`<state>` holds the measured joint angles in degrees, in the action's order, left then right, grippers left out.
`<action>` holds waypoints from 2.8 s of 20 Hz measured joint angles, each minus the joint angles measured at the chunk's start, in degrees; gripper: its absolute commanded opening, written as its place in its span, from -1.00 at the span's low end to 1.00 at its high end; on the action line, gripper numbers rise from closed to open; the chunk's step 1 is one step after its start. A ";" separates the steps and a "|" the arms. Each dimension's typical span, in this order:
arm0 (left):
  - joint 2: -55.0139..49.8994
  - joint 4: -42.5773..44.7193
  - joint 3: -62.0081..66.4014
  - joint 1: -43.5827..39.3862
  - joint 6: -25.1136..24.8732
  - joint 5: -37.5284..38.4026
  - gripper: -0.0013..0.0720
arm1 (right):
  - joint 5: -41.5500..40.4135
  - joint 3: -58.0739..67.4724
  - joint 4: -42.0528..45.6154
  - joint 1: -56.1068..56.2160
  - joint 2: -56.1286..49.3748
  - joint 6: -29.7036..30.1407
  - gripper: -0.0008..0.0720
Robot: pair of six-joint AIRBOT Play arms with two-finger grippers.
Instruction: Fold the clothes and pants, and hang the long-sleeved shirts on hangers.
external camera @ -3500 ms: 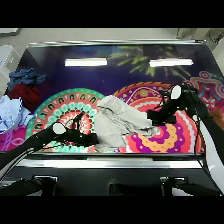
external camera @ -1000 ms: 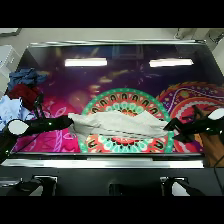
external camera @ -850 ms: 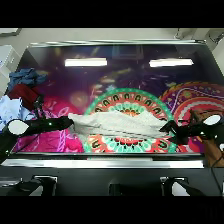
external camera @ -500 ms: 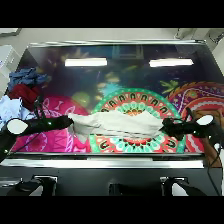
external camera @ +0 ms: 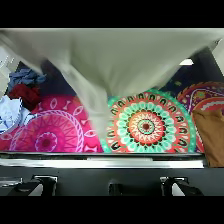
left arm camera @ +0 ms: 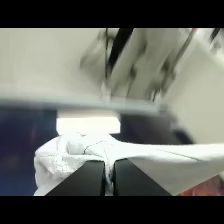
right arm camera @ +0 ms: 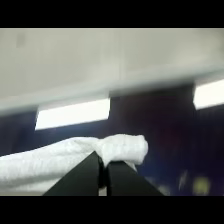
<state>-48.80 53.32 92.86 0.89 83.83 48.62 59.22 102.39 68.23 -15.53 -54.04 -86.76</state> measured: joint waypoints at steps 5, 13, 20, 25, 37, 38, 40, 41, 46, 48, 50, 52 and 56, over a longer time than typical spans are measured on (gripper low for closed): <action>1.07 -0.72 17.09 0.66 -0.07 -4.52 -0.85 | -3.21 10.45 2.69 -0.04 6.95 -0.85 -0.87; -1.46 6.36 21.97 0.76 0.13 -5.31 -0.85 | -2.12 12.63 3.82 -0.02 6.10 -1.88 -0.87; -15.52 13.64 1.27 0.74 0.17 3.67 -0.85 | 16.15 2.38 2.93 0.15 -16.17 -5.25 -0.87; -29.68 14.67 -7.37 0.28 0.74 1.77 -0.84 | 10.27 -2.10 -4.79 0.37 -36.11 -11.82 -0.87; -42.14 11.02 -7.80 6.97 3.17 26.95 0.64 | 24.59 -0.81 -1.81 -4.37 -45.35 -10.75 0.71; -41.55 11.96 -9.64 8.50 3.15 30.53 0.64 | 28.81 -1.62 1.29 -6.45 -44.46 -9.84 0.71; -39.30 13.07 -16.41 10.86 1.88 34.45 0.62 | 34.67 -5.55 5.09 -10.14 -42.03 -8.15 0.70; -37.86 13.16 -21.14 11.82 0.74 34.64 0.61 | 35.89 -8.41 6.34 -11.56 -40.54 -7.67 0.69; -33.75 5.64 -40.35 15.54 -7.82 29.57 0.61 | 35.54 -23.30 8.00 -14.56 -33.94 -4.68 0.60; -33.38 3.06 -44.13 16.17 -10.03 27.30 0.61 | 35.50 -26.53 7.54 -14.88 -32.94 -3.93 0.58; -33.40 0.94 -46.16 16.41 -11.30 25.92 0.59 | 35.47 -28.22 7.23 -15.06 -32.37 -3.30 0.58; -33.59 -0.02 -47.21 15.80 -11.96 24.87 0.20 | 35.47 -29.03 6.49 -15.15 -32.11 -3.19 0.58; -33.70 -1.88 -48.04 13.18 -10.95 20.20 0.03 | 35.21 -29.73 5.03 -15.17 -31.91 -2.80 0.58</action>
<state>-82.50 51.44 44.82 14.06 72.88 68.82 94.43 72.66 73.25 -30.70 -85.95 -89.56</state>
